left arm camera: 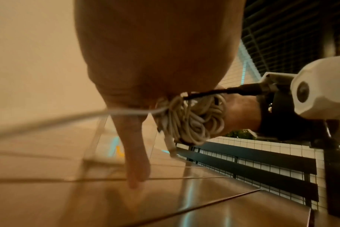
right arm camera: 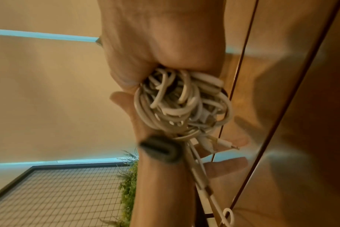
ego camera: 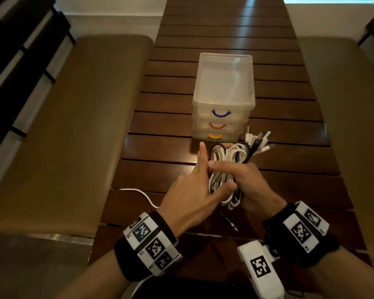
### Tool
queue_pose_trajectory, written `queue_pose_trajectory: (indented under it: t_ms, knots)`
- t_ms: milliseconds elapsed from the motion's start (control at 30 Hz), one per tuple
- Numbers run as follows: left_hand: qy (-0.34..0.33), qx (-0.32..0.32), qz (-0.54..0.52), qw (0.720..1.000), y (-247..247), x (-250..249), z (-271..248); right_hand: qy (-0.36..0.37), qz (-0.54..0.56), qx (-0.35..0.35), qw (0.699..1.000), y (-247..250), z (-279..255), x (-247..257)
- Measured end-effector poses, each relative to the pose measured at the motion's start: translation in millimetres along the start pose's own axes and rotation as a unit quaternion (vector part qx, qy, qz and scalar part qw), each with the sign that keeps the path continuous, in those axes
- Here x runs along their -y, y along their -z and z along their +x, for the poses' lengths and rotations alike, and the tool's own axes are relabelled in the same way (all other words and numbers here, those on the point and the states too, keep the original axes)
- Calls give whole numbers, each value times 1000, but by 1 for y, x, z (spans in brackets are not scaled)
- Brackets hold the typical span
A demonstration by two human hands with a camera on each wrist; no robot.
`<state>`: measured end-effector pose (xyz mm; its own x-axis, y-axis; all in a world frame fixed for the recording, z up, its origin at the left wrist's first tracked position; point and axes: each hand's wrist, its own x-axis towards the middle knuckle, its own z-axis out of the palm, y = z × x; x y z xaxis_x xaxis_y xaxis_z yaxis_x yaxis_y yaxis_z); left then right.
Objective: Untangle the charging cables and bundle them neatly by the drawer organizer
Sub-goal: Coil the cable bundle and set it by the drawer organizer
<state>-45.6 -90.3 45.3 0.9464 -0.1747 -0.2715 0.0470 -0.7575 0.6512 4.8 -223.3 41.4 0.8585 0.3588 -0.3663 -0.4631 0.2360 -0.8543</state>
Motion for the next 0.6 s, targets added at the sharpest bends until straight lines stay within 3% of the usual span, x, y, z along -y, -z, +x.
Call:
queue_pose_trajectory:
  t_ms: [200, 433, 600]
  knots:
    - [4, 26, 37, 999, -10, 0, 4, -29, -86, -61, 994, 4, -1, -6]
    - [15, 51, 0, 999, -3, 2, 3, -75, -41, -34, 996, 3, -1, -11]
    - [32, 23, -10, 999, -7, 3, 5, -37, -67, -18, 997, 3, -1, -2]
